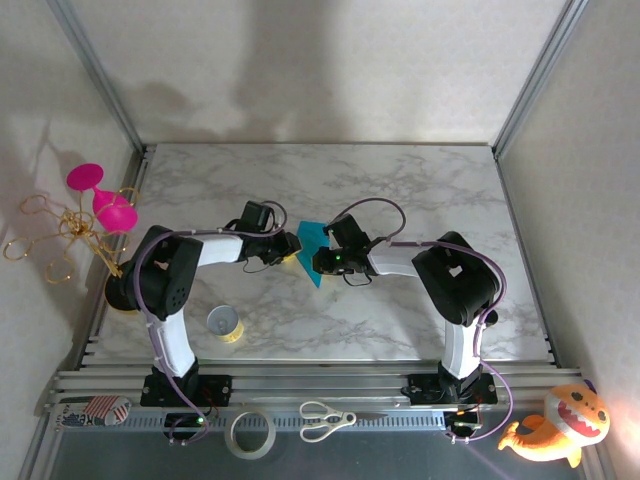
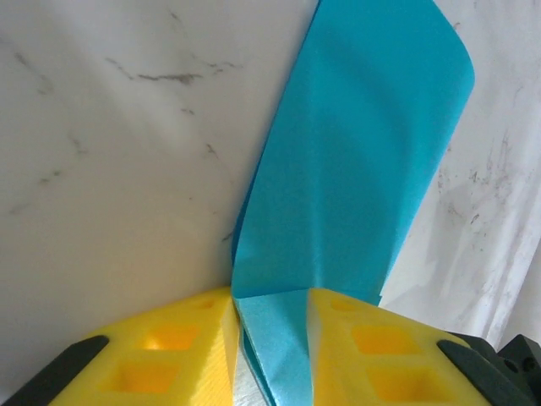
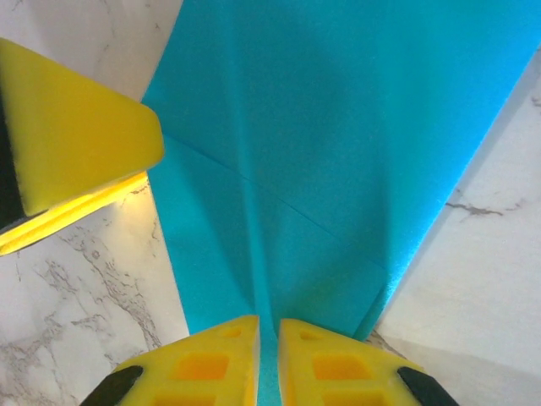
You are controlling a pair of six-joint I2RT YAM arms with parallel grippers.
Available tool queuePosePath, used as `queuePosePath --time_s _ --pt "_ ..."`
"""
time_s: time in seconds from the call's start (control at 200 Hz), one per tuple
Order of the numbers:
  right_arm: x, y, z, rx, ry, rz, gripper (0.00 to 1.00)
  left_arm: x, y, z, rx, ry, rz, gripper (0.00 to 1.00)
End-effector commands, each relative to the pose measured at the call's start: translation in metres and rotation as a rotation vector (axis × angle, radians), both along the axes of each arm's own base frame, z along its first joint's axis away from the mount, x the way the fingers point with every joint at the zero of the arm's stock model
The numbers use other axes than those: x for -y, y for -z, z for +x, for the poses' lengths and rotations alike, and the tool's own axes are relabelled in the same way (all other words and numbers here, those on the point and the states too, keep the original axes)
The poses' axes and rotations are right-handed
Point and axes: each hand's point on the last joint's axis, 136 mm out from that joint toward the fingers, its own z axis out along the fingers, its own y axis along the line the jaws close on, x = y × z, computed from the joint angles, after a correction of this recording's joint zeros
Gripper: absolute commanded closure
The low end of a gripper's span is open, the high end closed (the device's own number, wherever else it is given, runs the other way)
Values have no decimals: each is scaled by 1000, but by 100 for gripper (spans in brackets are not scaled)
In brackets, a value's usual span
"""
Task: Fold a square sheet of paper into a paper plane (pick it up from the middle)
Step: Fourth fold the wing at the center of the table.
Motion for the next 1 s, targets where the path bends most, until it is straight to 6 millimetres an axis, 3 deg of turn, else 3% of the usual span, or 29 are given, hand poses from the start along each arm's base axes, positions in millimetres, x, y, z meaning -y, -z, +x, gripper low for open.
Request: queuePosePath --time_s 0.0,0.22,0.996 --pt "18 32 -18 -82 -5 -86 84 -18 -6 3 21 -20 85 71" --pt "18 34 -19 -88 -7 -88 84 -18 -10 0 29 -19 72 76" --pt "18 39 -20 -99 -13 -92 85 -7 -5 12 25 17 48 75"
